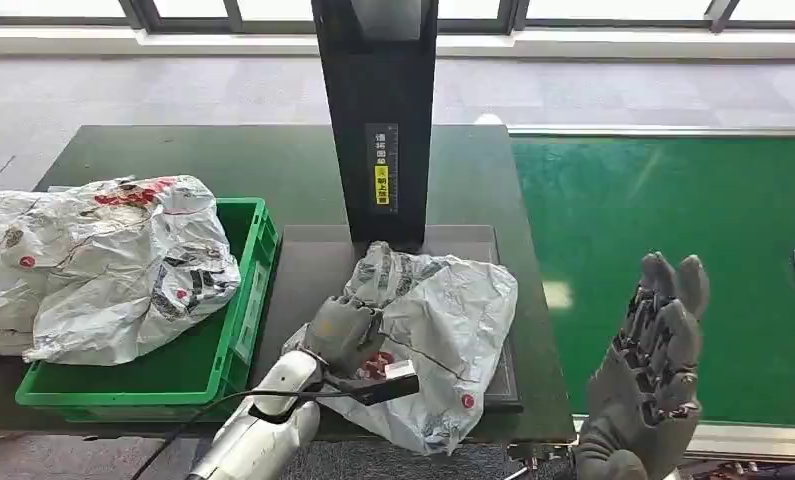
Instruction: Moved the parcel from conveyor to table for the left to box.
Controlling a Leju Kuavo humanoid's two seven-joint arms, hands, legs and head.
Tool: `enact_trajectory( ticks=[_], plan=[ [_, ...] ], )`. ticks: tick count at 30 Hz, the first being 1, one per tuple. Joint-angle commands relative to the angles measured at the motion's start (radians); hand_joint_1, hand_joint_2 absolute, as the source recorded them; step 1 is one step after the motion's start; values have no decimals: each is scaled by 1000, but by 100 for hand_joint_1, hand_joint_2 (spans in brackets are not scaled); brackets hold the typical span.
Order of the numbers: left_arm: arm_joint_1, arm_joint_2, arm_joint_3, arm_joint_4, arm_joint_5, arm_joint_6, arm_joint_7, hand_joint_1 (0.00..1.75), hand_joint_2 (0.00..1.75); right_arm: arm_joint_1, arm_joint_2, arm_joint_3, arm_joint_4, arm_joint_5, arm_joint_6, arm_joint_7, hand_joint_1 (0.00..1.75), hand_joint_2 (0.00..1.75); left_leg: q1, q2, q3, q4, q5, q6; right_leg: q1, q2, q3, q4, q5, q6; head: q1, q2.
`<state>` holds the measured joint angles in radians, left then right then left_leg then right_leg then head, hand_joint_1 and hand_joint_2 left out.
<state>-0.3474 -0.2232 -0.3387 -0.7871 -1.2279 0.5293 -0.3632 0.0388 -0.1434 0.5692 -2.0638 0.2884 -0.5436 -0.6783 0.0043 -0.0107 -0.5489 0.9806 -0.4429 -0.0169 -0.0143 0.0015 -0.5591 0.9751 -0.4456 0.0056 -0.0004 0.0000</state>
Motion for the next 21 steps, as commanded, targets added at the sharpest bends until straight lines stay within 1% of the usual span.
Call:
enact_trajectory(
  ticks=[1, 3, 4, 5, 6, 8, 9, 11, 13, 14, 21],
  plan=[
    [214, 9, 134, -528, 98, 169, -80, 175, 175, 8, -56, 141, -23, 12, -11, -20, 0, 0, 1, 7, -2, 0, -3, 0, 1, 5, -4, -1, -1, -1, 0, 0],
    [222, 3, 146, -539, 102, 169, -88, 175, 175, 6, -57, 144, -20, 10, -10, -20, 0, 0, 1, 9, -3, 0, -5, 0, 2, 6, -5, 0, -3, -2, 0, 0],
    [246, -15, 184, -591, 89, 169, -109, 175, 175, 2, -55, 144, -17, 7, -6, -20, 0, 0, 1, 9, -3, 1, -5, 0, 1, 7, -5, 1, -2, -1, 0, 0],
    [265, -46, 233, -619, 112, 169, -166, 175, 175, -4, -50, 141, -17, -1, -3, -20, 0, 0, 1, 7, -3, 1, -4, -1, 1, 6, -6, 0, -1, -1, 0, 0],
    [272, -55, 250, -630, 117, 169, -186, 175, 175, -4, -49, 140, -18, -3, -1, -20, 0, 0, 1, 5, -3, 1, -3, -1, 1, 5, -5, 0, -1, -1, 0, 0],
    [291, -82, 300, -658, 153, 169, -246, 175, 175, -5, -40, 129, -19, -7, 17, -20, 0, 0, 1, 5, -5, 1, -4, 0, 1, 5, -6, 1, -1, -1, 0, 0],
    [291, -82, 300, -658, 153, 169, -246, 175, 175, -5, -40, 129, -19, -7, 17, -20, 0, 0, 1, 6, -4, 1, -4, 0, 1, 6, -6, 0, -1, -1, 0, 0],
    [303, -106, 353, -687, 174, 169, -284, 175, 175, -4, -34, 119, -18, -12, 34, -20, 0, 0, 0, 5, -5, 0, -3, -1, 0, 4, -7, 0, -1, -1, 0, 0],
    [303, -106, 353, -687, 174, 169, -284, 175, 175, -4, -34, 119, -18, -12, 34, -20, 0, 0, 1, 5, -5, 0, -3, -1, 1, 4, -6, 0, -2, -1, 0, 0],
    [300, -126, 447, -741, 177, 169, -301, 175, 175, -6, -29, 114, -16, -18, 44, -20, 0, 0, 1, 6, -6, 0, -3, 0, 1, 5, -7, 0, -1, -1, 0, 0],
    [300, -126, 447, -741, 177, 169, -301, 175, 175, -6, -29, 114, -16, -18, 44, -20, 0, 0, 1, 4, -6, 1, -3, 0, 1, 3, -7, 0, -2, -1, 0, 0]
  ],
)
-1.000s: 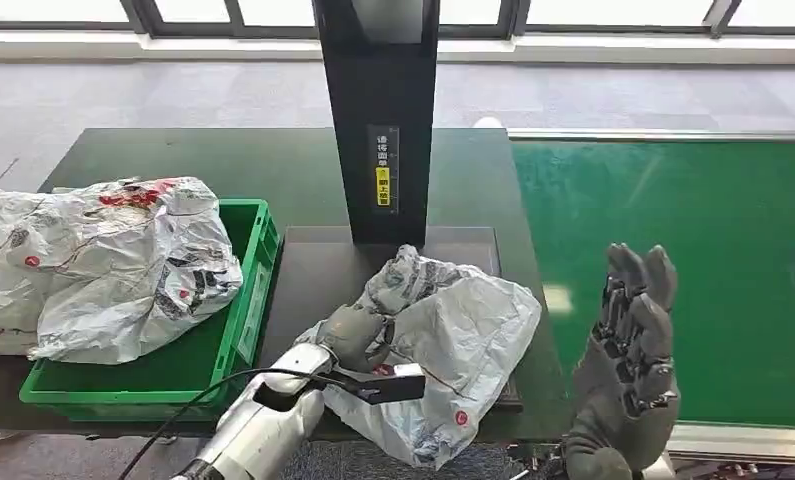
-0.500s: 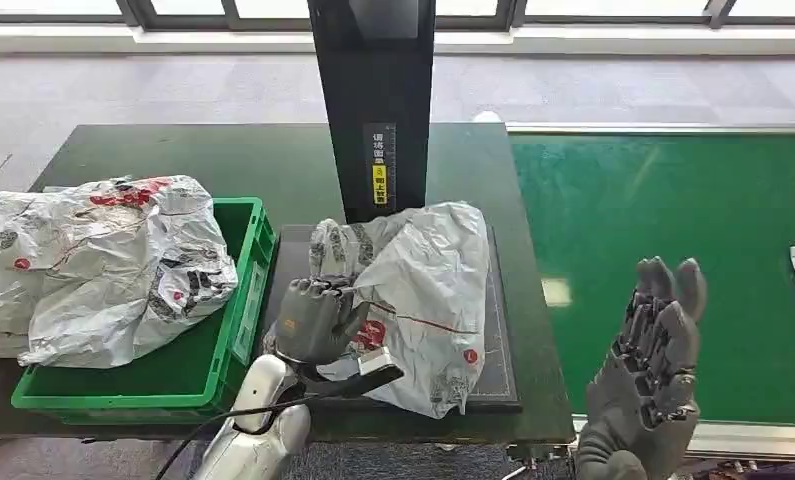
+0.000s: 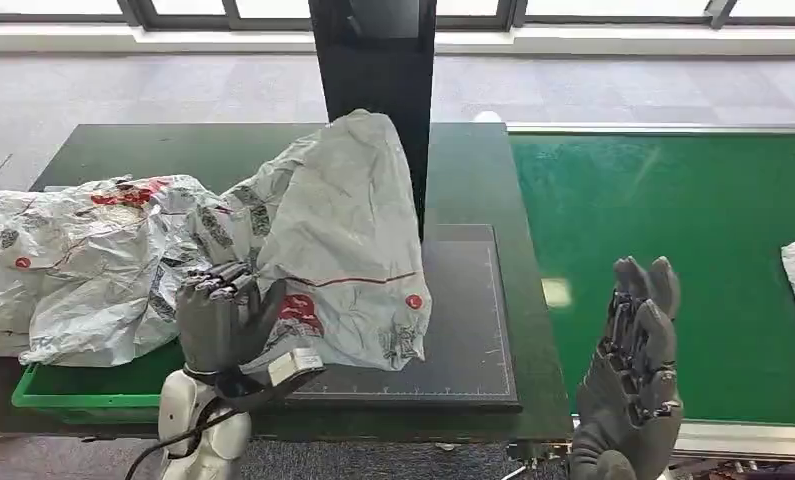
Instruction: Moved the parcel from conveyor to table for the left to box.
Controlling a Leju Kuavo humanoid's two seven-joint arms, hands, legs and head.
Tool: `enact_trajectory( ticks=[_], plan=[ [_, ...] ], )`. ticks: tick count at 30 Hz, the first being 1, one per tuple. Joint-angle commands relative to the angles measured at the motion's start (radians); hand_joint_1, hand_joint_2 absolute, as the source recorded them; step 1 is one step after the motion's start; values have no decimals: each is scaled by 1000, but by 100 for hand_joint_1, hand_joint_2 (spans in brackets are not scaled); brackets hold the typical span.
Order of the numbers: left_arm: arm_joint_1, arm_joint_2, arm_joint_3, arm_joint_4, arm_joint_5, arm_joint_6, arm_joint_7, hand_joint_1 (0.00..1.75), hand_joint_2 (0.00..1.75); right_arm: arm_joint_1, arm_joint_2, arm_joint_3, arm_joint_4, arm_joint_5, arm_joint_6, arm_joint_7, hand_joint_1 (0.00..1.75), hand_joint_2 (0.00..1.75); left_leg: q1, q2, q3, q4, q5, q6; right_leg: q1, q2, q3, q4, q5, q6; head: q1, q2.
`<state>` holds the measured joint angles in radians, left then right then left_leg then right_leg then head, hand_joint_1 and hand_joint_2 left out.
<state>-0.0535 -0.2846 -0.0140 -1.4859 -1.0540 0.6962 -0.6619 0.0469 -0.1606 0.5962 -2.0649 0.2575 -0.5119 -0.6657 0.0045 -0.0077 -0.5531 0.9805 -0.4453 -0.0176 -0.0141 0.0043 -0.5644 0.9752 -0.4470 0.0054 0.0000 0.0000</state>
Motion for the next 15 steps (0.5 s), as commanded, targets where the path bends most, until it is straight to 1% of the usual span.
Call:
enact_trajectory(
  ticks=[1, 2, 3, 4, 5, 6, 7, 8, 9, 10, 11, 12, 13, 15],
  plan=[
    [3, -64, 157, -67, 36, 2, -16, 175, 175, -14, -10, 85, -15, 10, 16, -32, 0, 0, 0, 0, -1, 1, -1, 0, 0, 0, -1, 0, -1, 0, 0, 0],
    [-10, -64, 242, -115, 112, 2, -35, 175, 175, -17, -5, 81, -14, 3, 25, -32, 0, 0, 0, 1, -2, 1, -1, 1, 1, 0, -1, 0, 0, 0, 0, 0],
    [-16, -64, 261, -129, 129, 2, -36, 175, 175, -18, -4, 80, -13, 1, 27, -32, 0, 0, 1, 3, -1, 1, -1, 0, 1, 2, -2, 0, 0, 0, 0, 0],
    [-37, -57, 325, -154, 219, 2, -36, 175, 175, -20, 0, 77, -8, -4, 35, -32, 0, 0, 1, 3, -2, 1, -1, 0, 1, 3, -2, 1, 0, 0, 0, 0],
    [-55, -16, 363, -171, 329, 2, -36, 175, 175, -22, 5, 69, 1, -11, 49, -32, 0, 0, 1, 4, -2, 1, -1, 0, 1, 3, -3, 1, 0, -1, 0, 0],
    [-71, 30, 419, -173, 382, 2, -36, 175, 175, -31, 12, 62, 14, -20, 64, -32, 0, 0, 1, 4, -2, 1, -1, 0, 1, 3, -2, 1, 1, -1, 0, 0],
    [-96, 53, 479, -170, 396, 2, -36, 175, 175, -38, 17, 58, 23, -27, 73, -32, 0, 0, 1, 6, -2, 1, -1, -1, 1, 5, -4, 1, 1, -1, 0, 0],
    [-140, 70, 571, -166, 382, 2, -36, 175, 175, -48, 25, 53, 34, -33, 88, -32, 0, 0, 1, 5, -1, 0, -1, -1, 1, 5, -3, 1, 1, -1, 0, 0],
    [-181, 99, 616, -120, 382, 2, -30, 175, 175, -51, 31, 49, 42, -28, 91, -32, 0, 0, 2, 6, -2, 1, 0, -1, 2, 5, -4, 1, 1, -2, 0, 0],
    [-237, 156, 648, -34, 358, 2, 23, 175, 175, -53, 36, 47, 44, -27, 96, -32, 0, 0, 2, 6, -2, 0, 0, -2, 2, 5, -5, 1, 1, -2, 0, 0],
    [-262, 175, 657, -7, 342, 2, 45, 175, 175, -53, 37, 45, 43, -28, 98, -32, 0, 0, 1, 4, -1, -1, 1, -2, 2, 3, -3, 0, 1, -2, 0, 0],
    [-311, 195, 702, 39, 279, 2, 75, 175, 175, -54, 43, 37, 43, -34, 119, -32, 0, 0, 2, 4, -2, -1, 2, -2, 4, 3, -3, 0, 2, -3, 0, 0],
    [-336, 208, 737, 76, 203, 2, 114, 175, 175, -55, 49, 28, 47, -39, 139, -32, 0, 0, 2, 1, -2, -1, 2, -3, 4, 0, -2, 0, 1, -2, 0, 0],
    [-350, 239, 772, 130, 118, 2, 150, 175, 175, -64, 56, 16, 57, -46, 157, -32, 0, 0, 2, 2, -2, -2, 3, -3, 4, 1, -3, 0, 1, -3, 0, 0]
  ],
)
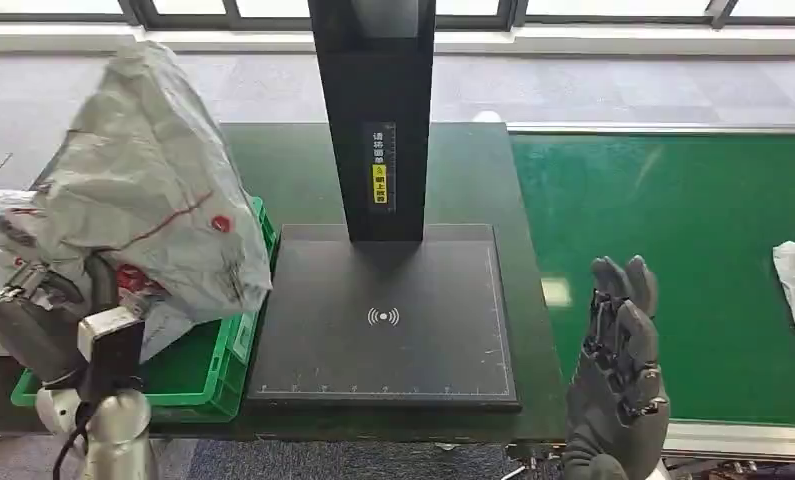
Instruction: Moved the parcel from conveyor to table for the left to box.
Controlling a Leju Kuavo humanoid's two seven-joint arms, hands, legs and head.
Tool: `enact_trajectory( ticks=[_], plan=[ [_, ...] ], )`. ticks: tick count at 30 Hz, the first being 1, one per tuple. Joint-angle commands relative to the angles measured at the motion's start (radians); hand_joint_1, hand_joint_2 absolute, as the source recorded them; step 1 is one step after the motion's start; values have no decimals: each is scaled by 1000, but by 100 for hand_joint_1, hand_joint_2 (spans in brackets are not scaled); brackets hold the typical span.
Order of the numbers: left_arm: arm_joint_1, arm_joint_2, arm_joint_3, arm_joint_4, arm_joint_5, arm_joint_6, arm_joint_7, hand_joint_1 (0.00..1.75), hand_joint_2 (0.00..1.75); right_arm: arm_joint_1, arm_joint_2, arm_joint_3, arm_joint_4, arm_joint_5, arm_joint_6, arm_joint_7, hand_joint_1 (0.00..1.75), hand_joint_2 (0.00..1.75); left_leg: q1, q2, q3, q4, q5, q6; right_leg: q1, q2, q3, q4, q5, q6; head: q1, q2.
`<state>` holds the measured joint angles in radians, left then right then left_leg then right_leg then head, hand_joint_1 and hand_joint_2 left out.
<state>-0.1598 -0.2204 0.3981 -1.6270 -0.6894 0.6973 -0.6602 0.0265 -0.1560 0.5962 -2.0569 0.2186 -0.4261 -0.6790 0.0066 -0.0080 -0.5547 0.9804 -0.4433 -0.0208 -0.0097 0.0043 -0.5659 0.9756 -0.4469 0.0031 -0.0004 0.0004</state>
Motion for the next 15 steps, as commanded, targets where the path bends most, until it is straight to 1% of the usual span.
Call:
enact_trajectory(
  ticks=[1, 3, 4, 5, 10, 13, 14, 15],
  plan=[
    [-244, 175, 360, 271, -247, 1, 149, 175, 175, -44, 52, 16, 49, -7, 71, -19, 0, 0, 0, 2, 1, -1, 1, -1, 0, 2, -1, 0, 1, -1, 0, 0],
    [-246, 198, 359, 335, -254, 1, 163, 175, 175, -47, 59, 3, 50, -18, 91, -19, 0, 0, 1, 4, 1, -2, 2, -1, 1, 3, -1, 0, 3, -3, 0, 0],
    [-250, 210, 344, 374, -273, 1, 186, 175, 175, -46, 62, -2, 49, -18, 97, -19, 0, 0, 1, 5, 0, -2, 2, -1, 2, 3, -2, 0, 3, -3, 0, 0],
    [-260, 222, 316, 423, -330, 1, 237, 175, 175, -41, 69, -12, 52, -12, 114, -19, 0, 0, 1, 4, 1, -2, 2, -2, 1, 2, -1, 0, 3, -4, 0, 0],
    [-295, 227, 236, 547, -423, -21, 329, 175, 175, -35, 82, -25, 52, -2, 122, -19, 0, 0, 2, -4, -1, -2, 4, -2, 2, -5, -1, -1, 2, -4, 0, 0],
    [-321, 222, 185, 590, -444, -54, 366, 175, 175, -26, 85, -39, 48, 3, 132, -19, 0, 0, 1, -2, -2, 0, 3, -2, 1, -3, -2, 1, 2, -4, 0, 0],
    [-324, 225, 174, 596, -446, -62, 367, 175, 175, -23, 86, -41, 46, 4, 133, -19, 0, 0, 2, -3, -2, -1, 3, -2, 1, -4, -2, 0, 2, -4, 0, 0],
    [-338, 214, 149, 607, -453, -82, 376, 175, 175, -19, 87, -45, 46, 9, 134, -19, 0, 0, 2, -3, -2, 0, 3, -3, 1, -4, -2, 1, 2, -4, 0, 0]
  ],
)
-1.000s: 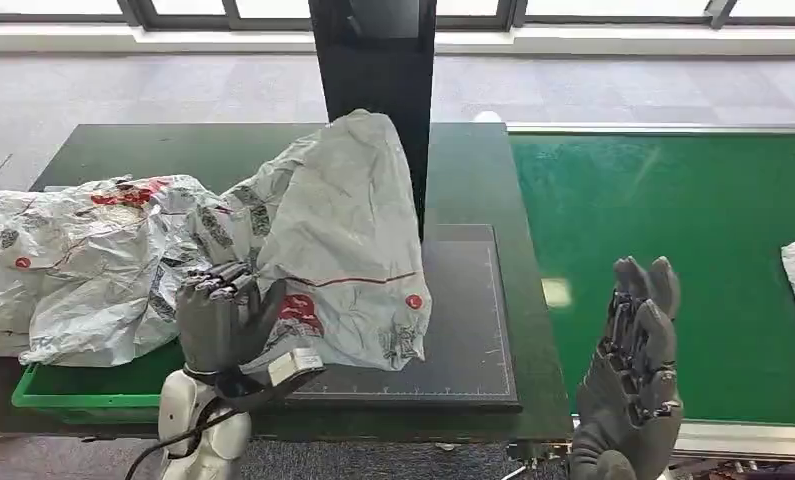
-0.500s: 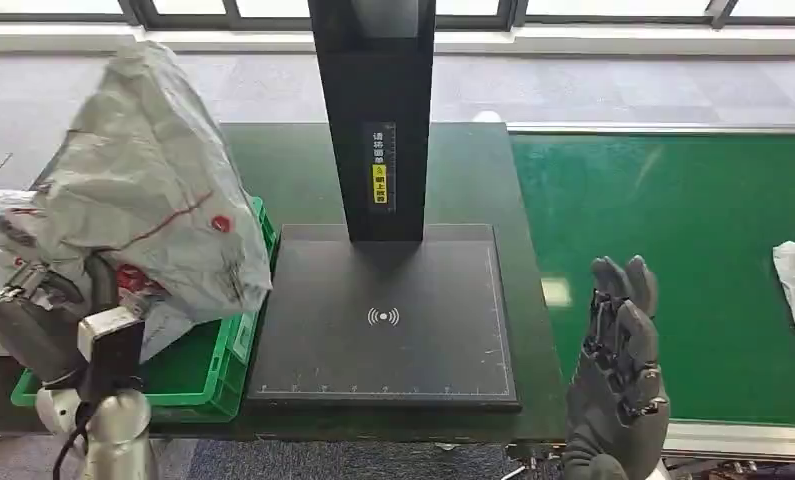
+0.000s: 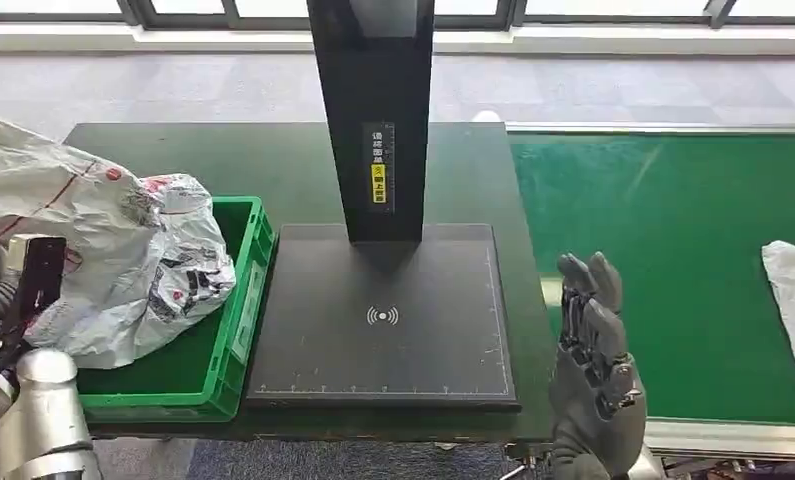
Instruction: Moved the parcel from conveyor to table for the left to box.
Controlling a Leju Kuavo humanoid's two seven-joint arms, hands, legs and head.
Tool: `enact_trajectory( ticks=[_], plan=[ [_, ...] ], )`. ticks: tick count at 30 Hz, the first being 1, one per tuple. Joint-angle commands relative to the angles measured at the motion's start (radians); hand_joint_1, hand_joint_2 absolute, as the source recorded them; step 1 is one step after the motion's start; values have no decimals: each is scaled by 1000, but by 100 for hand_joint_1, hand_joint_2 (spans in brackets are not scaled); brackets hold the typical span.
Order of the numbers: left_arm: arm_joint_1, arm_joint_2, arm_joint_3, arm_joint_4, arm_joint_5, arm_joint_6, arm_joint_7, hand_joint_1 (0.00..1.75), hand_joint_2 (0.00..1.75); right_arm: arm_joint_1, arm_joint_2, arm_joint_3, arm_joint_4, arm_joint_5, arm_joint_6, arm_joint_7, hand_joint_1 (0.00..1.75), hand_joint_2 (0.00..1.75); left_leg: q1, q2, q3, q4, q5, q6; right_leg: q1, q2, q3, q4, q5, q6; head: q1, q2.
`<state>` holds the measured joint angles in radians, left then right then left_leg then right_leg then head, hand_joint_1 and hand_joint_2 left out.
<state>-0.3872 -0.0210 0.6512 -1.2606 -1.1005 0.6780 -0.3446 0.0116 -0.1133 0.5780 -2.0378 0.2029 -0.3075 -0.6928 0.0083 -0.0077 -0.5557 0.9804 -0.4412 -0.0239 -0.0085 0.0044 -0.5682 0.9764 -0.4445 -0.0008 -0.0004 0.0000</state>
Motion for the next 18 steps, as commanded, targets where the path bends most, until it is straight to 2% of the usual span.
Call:
enact_trajectory(
  ticks=[1, 8, 9, 10, 11, 12, 14, 15, 18],
  plan=[
    [-111, 14, -104, 241, -42, -62, 61, 175, 175, -4, 44, -26, 27, 24, 15, -5, 0, 0, 0, -3, -2, 0, 1, 1, 0, -4, 0, 0, 0, 0, 0, 0],
    [-115, -11, -162, 213, -47, -93, 105, 175, 175, -1, 55, -34, 23, 39, 18, -5, 0, 0, 0, -2, -1, 0, 1, 0, 0, -3, 0, 0, 0, 0, 0, 0],
    [-110, -15, -160, 193, -37, -82, 113, 129, 175, -1, 57, -34, 23, 39, 20, -5, 0, 0, 0, -3, -2, 0, 1, 0, 0, -4, -1, 0, 0, 0, 0, 0],
    [-103, -15, -159, 176, -25, -74, 113, 35, 175, -2, 57, -34, 24, 39, 21, -5, 0, 0, 0, -3, -3, 0, 1, 1, 1, -4, -2, 0, 1, 0, 0, 0],
    [-103, -15, -159, 176, -25, -74, 113, 35, 175, -2, 57, -34, 24, 39, 21, -5, 0, 0, 0, -1, -2, 1, 0, 0, 1, -2, -1, 0, 1, 0, 0, 0],
    [-89, -14, -159, 143, 1, -71, 108, 0, 175, -3, 58, -33, 25, 37, 22, -5, 0, 0, 1, -1, -2, 1, 0, 1, 1, -3, -2, 0, 1, 0, 0, 0],
    [-76, -10, -166, 119, 25, -63, 91, 0, 175, -5, 59, -32, 27, 33, 24, -5, 0, 0, 0, 1, -2, 1, 0, 1, 1, -1, -2, 0, 1, 0, 0, 0],
    [-67, -10, -162, 99, 31, -47, 89, 0, 0, -7, 60, -31, 31, 32, 25, -5, 0, 0, 0, 1, -2, 1, 0, 0, 1, 0, -2, 0, 1, 0, 0, 0],
    [-34, -15, -161, 36, 73, 8, 65, 0, 0, -14, 63, -30, 38, 24, 34, -5, 0, 0, 0, 1, -2, 0, 0, 1, 1, 0, -1, -1, 1, 0, 0, 0]
  ],
)
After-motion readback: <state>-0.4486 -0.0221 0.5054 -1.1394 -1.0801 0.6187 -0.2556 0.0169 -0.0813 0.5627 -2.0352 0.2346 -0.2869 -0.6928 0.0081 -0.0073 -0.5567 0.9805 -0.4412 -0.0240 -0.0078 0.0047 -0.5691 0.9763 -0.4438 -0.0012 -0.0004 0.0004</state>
